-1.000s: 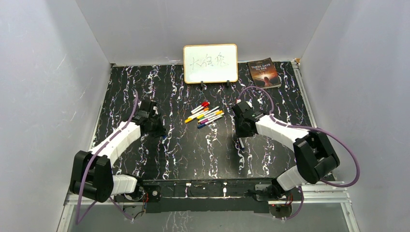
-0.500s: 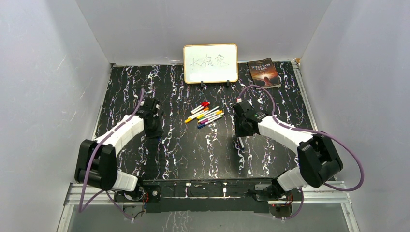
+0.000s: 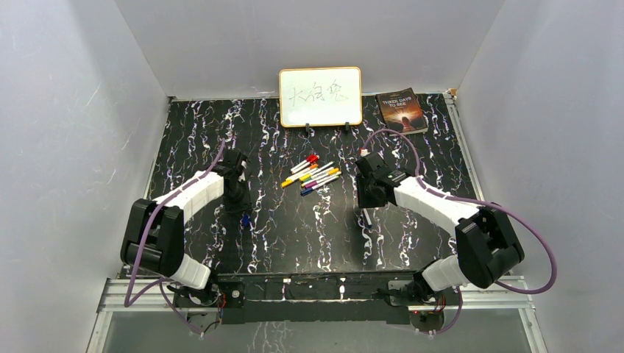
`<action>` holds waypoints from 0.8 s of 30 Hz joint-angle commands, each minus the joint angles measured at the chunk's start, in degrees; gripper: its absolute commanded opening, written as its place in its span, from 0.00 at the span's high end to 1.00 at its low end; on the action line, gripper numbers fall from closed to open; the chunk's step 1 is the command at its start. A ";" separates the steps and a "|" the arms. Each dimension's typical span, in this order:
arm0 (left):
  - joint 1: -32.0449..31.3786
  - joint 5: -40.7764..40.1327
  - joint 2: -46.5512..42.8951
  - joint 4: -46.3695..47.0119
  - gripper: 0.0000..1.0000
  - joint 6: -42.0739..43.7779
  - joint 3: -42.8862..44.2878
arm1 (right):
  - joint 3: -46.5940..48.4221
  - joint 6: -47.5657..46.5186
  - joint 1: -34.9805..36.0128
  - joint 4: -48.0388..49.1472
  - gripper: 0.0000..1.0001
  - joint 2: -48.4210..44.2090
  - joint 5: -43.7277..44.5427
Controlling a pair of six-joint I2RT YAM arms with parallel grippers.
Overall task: Open the pen caps
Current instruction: Place the pen cap at the center of the board.
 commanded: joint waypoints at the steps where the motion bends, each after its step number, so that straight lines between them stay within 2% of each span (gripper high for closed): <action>1: -0.16 1.39 -1.02 -1.44 0.67 0.54 1.64 | 2.94 -0.51 -0.20 0.42 0.73 -1.67 -0.67; 5: -0.15 1.65 -1.18 -2.01 0.65 0.46 2.32 | 4.16 -0.67 -0.20 -0.72 0.72 -2.44 -1.45; 8: -0.14 0.88 -4.29 -4.72 0.51 0.63 5.29 | 4.84 -0.76 -0.20 -2.09 0.65 -5.96 -5.43; 9: -0.17 2.16 -6.47 -5.05 0.46 0.36 5.86 | 4.70 -0.19 -0.21 -2.38 0.57 -7.74 -7.54; 11: -0.15 6.69 -11.50 -5.07 0.37 -0.39 5.81 | 3.95 2.22 -0.26 -1.81 0.33 -12.37 -14.08; 12: -0.17 8.23 -14.59 -5.58 0.26 -0.69 5.62 | 3.29 3.60 -0.20 -0.59 0.16 -14.46 -18.42; 13: -0.17 10.13 -17.51 -6.15 0.02 -1.15 5.44 | 4.11 4.82 -0.12 -0.18 0.02 -16.18 -23.11; 18: -0.19 14.32 -24.78 -10.78 0.02 -4.50 6.57 | 12.44 6.34 -0.11 -5.22 0.02 -16.35 -29.51; 24: -0.30 17.04 -22.98 -14.90 0.02 -8.14 10.15 | 17.86 5.35 -0.11 -9.88 0.02 -10.60 -33.59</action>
